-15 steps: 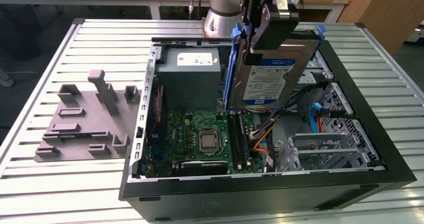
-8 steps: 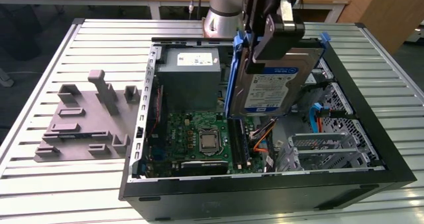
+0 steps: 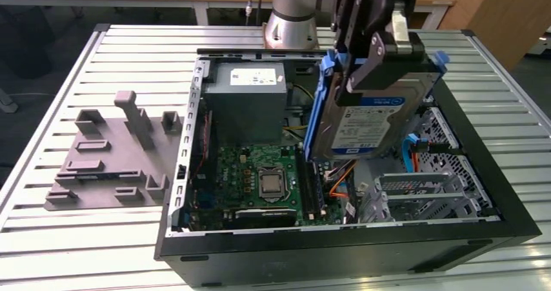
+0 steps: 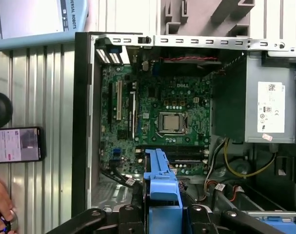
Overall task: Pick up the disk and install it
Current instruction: 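Insert the disk into the insertion slot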
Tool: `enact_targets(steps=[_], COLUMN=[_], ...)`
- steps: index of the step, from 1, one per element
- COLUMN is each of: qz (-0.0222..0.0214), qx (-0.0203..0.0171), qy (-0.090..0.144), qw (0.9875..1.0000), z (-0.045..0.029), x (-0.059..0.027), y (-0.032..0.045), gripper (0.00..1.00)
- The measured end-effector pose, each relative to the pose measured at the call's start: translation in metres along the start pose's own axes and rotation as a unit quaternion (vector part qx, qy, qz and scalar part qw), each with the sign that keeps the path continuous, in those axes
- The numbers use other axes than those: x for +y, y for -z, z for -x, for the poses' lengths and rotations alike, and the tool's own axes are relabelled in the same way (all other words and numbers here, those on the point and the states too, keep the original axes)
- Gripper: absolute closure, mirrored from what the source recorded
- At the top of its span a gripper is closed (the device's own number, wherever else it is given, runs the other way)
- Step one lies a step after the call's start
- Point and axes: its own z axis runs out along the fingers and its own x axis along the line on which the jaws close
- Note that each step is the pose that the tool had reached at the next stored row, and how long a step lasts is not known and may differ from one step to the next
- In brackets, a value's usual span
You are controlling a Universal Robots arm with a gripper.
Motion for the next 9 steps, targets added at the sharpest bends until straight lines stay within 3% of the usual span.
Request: enact_targets(steps=[9], qz=[0.0], qx=[-0.0001], qy=[0.0], qw=[1.0], z=[-0.0259], x=[-0.0032], y=[-0.003], gripper=[0.64])
